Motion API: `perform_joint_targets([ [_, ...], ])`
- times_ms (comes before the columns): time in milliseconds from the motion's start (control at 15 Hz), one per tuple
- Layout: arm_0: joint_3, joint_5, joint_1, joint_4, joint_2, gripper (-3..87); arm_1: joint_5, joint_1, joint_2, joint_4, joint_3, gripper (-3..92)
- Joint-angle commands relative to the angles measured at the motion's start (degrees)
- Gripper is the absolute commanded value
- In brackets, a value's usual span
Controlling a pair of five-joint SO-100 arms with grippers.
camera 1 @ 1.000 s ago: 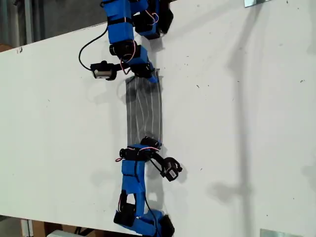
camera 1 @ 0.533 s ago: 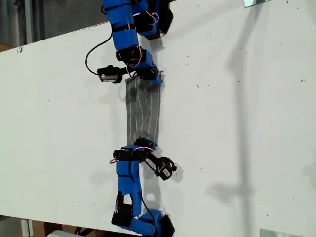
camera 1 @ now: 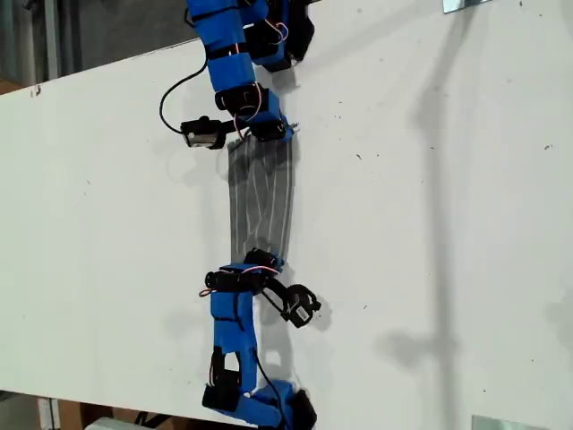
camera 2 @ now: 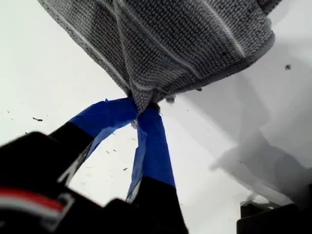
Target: Grasp corners of a square towel and fold twice.
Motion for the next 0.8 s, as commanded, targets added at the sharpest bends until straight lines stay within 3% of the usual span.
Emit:
perform_joint_targets([
  [0, -3.3, 1.0, -0.7, 1.9, 6.0, -0.1, 0.0, 0.4, 5.1, 3.3, -1.8, -0.1],
  [267, -3.3, 2.5, -2.7, 4.5, 9.6, -0.1, -7.1, 5.1, 10.6, 10.3, -7.4, -0.1],
  [733, -1.1, 7.6, -12.4, 6.2, 13.2, -0.1, -19.0, 16.7, -0.5, 10.1, -19.3, -0.1],
])
